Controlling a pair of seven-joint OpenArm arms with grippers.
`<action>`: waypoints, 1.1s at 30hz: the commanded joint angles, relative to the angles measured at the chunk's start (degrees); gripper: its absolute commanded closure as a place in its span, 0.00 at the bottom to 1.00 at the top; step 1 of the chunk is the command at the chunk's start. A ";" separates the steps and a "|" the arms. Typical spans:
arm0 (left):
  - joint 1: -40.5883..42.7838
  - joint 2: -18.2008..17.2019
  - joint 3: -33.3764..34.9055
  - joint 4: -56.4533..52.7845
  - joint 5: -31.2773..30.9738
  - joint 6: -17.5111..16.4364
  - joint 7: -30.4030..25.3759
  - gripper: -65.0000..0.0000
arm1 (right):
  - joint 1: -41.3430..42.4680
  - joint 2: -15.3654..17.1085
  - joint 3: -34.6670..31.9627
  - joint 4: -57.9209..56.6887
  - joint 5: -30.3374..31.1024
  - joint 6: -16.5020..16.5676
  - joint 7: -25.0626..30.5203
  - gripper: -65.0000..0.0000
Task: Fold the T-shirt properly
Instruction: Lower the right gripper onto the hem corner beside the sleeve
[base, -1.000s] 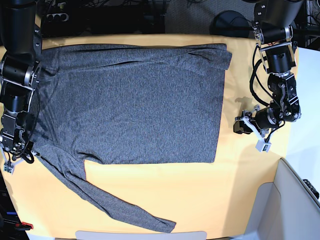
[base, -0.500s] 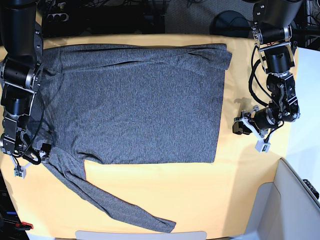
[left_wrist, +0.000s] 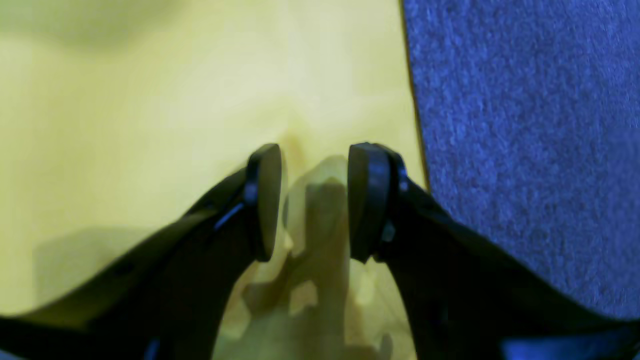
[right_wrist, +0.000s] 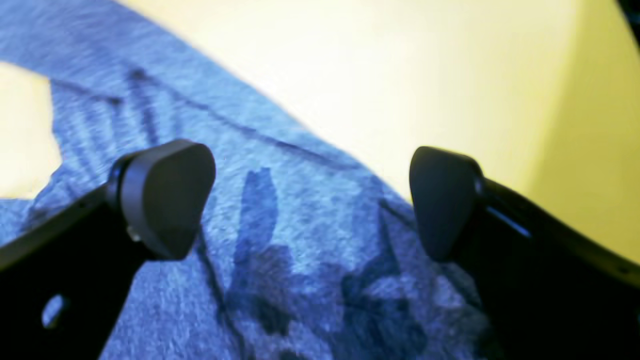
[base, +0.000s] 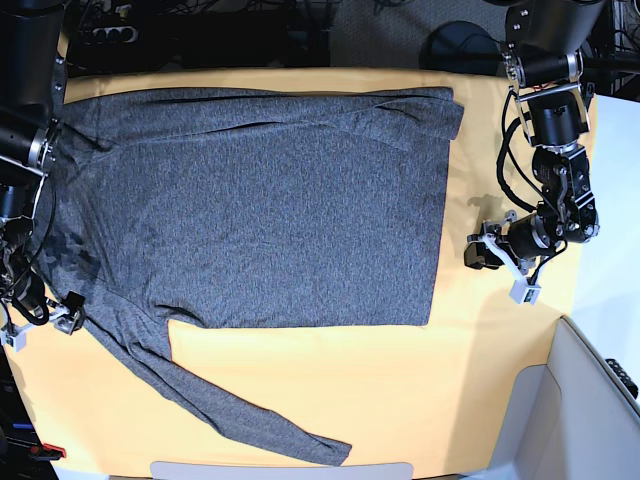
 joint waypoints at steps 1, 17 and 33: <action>-0.28 -0.52 -0.07 0.33 0.82 0.26 1.93 0.66 | 1.96 1.92 0.09 0.86 0.20 -0.09 1.33 0.02; 1.03 -0.43 -0.15 0.42 0.73 0.26 2.02 0.66 | -3.05 0.33 0.27 -1.43 -9.56 -7.12 11.09 0.02; 1.12 -0.34 -0.07 0.42 0.73 0.26 2.02 0.66 | -3.31 -1.87 0.18 -1.25 -9.64 -0.27 12.67 0.02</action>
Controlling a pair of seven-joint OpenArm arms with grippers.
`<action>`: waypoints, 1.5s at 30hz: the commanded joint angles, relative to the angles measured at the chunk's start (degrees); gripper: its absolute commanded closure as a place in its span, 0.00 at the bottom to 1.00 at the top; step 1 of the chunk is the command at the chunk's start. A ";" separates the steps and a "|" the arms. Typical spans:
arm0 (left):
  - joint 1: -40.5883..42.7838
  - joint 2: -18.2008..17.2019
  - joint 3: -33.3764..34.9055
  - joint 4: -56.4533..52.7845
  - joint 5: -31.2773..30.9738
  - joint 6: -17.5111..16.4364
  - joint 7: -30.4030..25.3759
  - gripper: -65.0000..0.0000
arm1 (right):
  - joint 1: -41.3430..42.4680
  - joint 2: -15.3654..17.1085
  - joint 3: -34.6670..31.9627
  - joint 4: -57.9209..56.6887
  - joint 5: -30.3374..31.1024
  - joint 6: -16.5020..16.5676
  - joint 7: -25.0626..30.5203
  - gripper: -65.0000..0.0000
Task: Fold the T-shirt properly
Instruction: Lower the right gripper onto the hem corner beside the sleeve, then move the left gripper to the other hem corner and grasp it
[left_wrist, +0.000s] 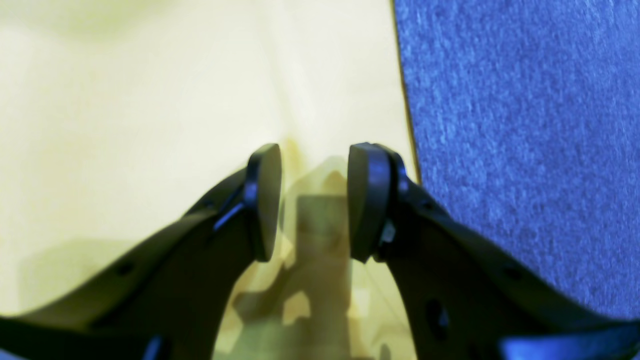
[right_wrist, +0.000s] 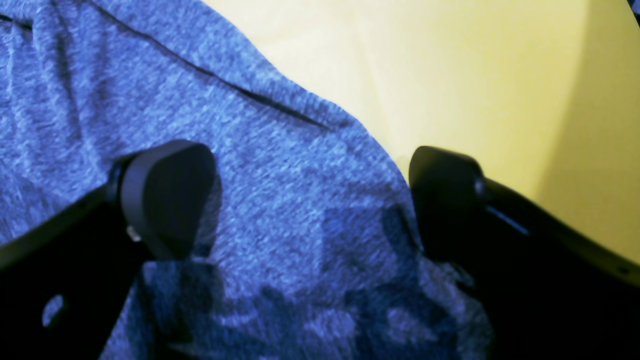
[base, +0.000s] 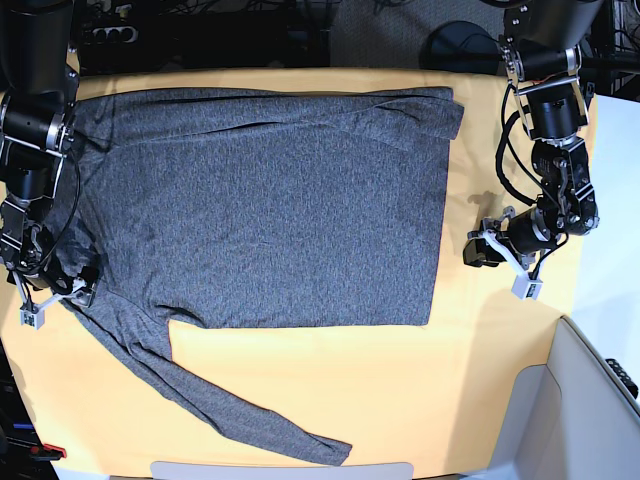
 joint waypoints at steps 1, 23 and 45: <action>-0.12 -0.34 0.24 0.14 1.65 0.30 2.59 0.66 | 1.76 0.87 0.03 1.07 0.50 0.59 0.60 0.02; -1.88 -0.08 0.33 -0.39 1.74 0.30 2.50 0.65 | 1.23 -1.59 -0.32 1.07 0.23 0.67 5.26 0.85; -20.96 8.19 0.42 -25.88 2.00 0.48 -3.04 0.62 | -1.32 -2.30 -0.32 1.24 0.23 0.67 5.17 0.85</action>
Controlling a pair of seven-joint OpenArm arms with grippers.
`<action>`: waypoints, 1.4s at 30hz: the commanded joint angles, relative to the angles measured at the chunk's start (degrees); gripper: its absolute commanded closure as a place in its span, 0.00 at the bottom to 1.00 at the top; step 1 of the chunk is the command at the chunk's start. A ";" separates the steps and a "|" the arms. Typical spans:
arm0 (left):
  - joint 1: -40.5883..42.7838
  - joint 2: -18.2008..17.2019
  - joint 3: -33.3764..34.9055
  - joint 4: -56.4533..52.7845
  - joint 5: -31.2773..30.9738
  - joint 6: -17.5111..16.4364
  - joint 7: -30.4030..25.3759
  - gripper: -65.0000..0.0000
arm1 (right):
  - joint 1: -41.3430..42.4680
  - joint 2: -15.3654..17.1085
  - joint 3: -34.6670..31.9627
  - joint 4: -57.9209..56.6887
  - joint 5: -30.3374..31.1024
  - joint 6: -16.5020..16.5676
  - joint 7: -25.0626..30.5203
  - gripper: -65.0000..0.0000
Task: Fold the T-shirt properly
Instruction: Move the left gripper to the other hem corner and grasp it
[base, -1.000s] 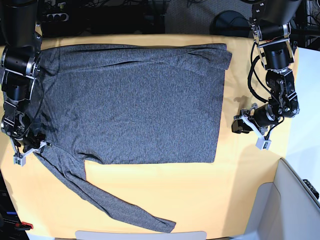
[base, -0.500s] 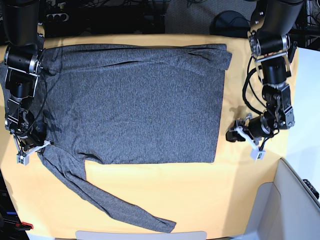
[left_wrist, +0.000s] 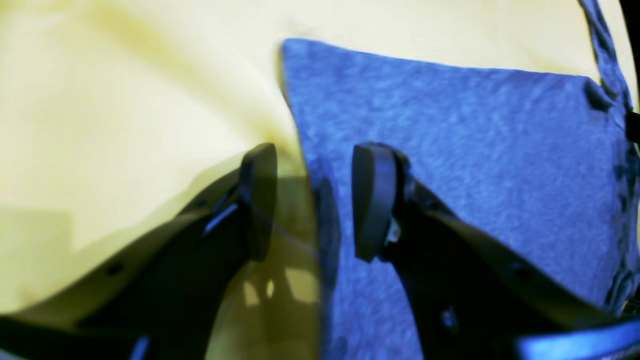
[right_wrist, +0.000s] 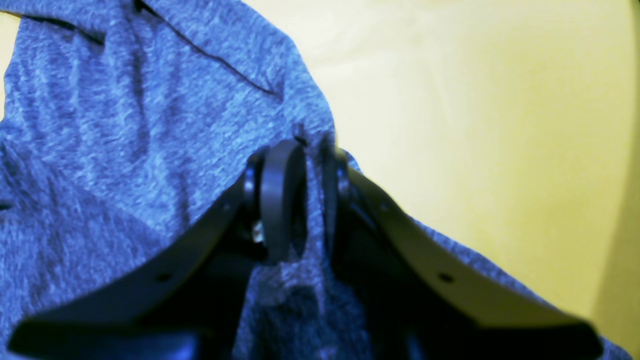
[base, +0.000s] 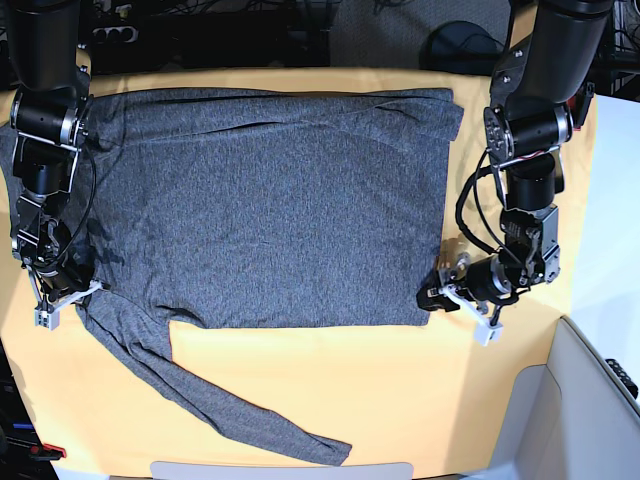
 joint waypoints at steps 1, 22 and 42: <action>-1.27 0.82 0.11 0.26 0.32 -0.18 1.05 0.62 | 0.78 0.57 -0.02 0.50 0.02 0.50 -1.30 0.85; -2.23 3.55 0.20 0.52 0.32 -0.18 -1.85 0.89 | -2.12 0.83 -0.02 4.37 0.02 0.50 -1.38 0.85; -0.83 3.46 0.20 4.92 0.32 -0.18 -1.85 1.00 | -2.21 1.97 -0.02 5.42 -0.07 0.06 -1.03 1.00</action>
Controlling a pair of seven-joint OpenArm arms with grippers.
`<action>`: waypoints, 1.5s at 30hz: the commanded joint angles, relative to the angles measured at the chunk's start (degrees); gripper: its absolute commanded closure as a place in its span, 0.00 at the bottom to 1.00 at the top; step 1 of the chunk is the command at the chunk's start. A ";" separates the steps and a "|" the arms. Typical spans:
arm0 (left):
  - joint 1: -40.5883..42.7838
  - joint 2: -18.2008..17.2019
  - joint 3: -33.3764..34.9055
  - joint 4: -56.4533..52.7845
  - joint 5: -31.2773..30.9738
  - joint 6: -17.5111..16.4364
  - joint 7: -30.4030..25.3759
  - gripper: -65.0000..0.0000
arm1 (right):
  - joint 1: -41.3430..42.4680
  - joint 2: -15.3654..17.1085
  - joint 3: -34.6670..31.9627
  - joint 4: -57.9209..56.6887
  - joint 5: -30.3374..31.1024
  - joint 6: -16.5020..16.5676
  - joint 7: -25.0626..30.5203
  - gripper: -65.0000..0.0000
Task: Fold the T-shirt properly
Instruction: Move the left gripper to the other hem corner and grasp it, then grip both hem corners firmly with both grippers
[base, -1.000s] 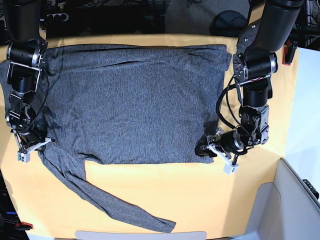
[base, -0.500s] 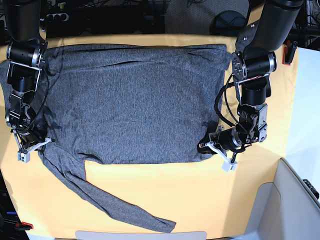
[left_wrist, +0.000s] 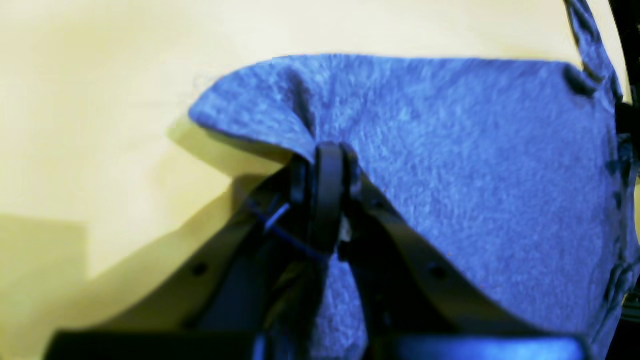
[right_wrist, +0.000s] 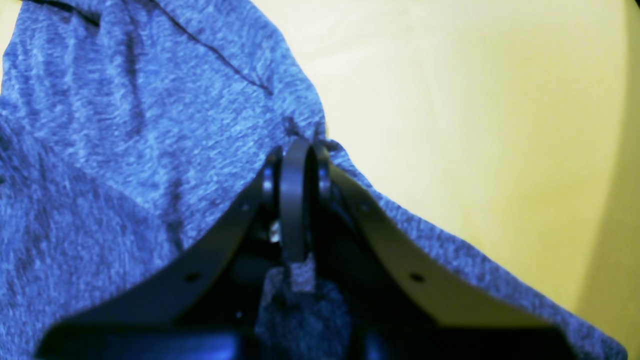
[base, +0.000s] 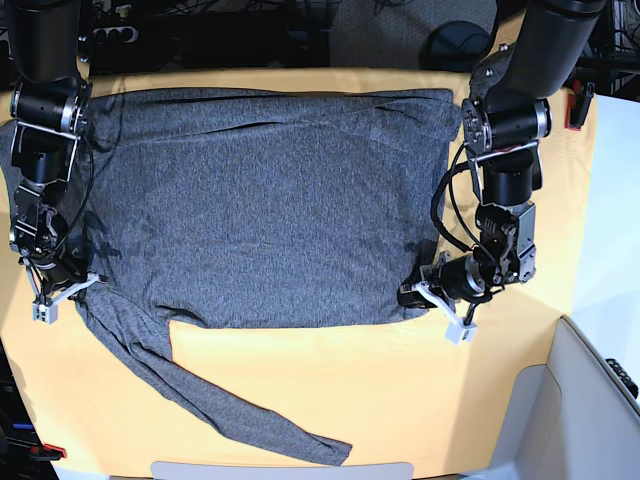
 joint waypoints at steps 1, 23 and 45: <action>-2.14 -0.36 0.13 1.03 -0.99 -0.27 -0.76 1.00 | 1.00 1.51 0.00 1.36 -0.51 -0.11 -0.70 0.99; -0.03 -0.36 0.13 1.03 -0.99 -0.27 -0.76 1.00 | 4.43 2.83 0.27 3.82 -0.51 -4.16 -0.62 0.43; -0.03 -1.24 0.13 1.03 -0.99 -0.35 -0.58 1.00 | 4.52 -0.59 0.00 -3.30 -0.51 -4.16 2.55 0.46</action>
